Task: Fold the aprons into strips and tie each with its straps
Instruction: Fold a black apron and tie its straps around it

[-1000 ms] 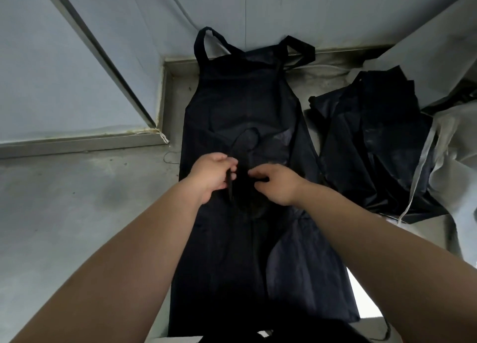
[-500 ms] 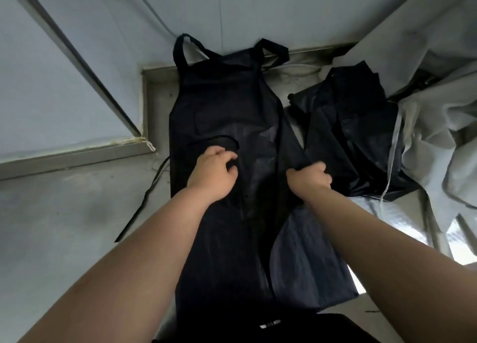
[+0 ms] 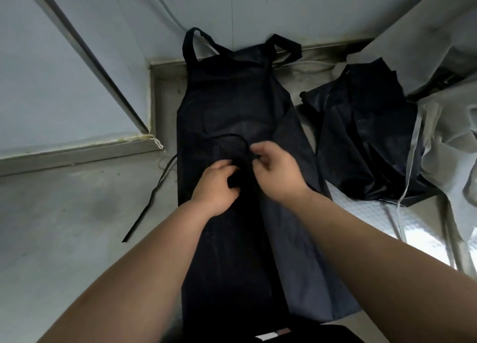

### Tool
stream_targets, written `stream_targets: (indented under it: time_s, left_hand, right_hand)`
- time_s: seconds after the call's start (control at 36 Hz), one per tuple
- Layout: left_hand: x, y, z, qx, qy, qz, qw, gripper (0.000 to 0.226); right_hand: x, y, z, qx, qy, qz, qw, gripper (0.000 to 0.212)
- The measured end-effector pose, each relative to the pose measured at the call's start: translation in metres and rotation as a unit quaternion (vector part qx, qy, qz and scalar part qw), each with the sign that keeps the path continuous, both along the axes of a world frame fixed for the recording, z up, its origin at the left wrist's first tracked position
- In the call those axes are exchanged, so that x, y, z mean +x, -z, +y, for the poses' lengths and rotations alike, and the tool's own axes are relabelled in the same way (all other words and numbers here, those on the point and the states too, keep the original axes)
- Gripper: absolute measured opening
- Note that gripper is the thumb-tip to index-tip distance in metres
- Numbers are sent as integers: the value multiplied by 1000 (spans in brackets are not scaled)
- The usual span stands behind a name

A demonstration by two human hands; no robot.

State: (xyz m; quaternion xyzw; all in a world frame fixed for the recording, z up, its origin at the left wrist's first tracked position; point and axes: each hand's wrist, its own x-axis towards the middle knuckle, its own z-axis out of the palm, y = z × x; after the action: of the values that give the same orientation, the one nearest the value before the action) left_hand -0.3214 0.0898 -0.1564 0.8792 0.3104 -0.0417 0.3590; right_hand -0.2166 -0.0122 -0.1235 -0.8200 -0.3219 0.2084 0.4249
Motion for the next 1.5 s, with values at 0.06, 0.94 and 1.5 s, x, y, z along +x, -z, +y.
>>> stream_targets:
  time_s: [0.06, 0.94, 1.5]
  left_hand:
    - [-5, 0, 2, -19, -34, -29, 999, 39]
    - [59, 18, 25, -49, -180, -6, 982, 19]
    - [18, 2, -10, 1, -46, -52, 998, 39]
  right_hand:
    - [-10, 4, 7, -46, -113, 1, 992, 36]
    - [39, 25, -31, -269, -15, 5, 963, 36]
    - [-26, 22, -89, -266, -40, -61, 961, 63]
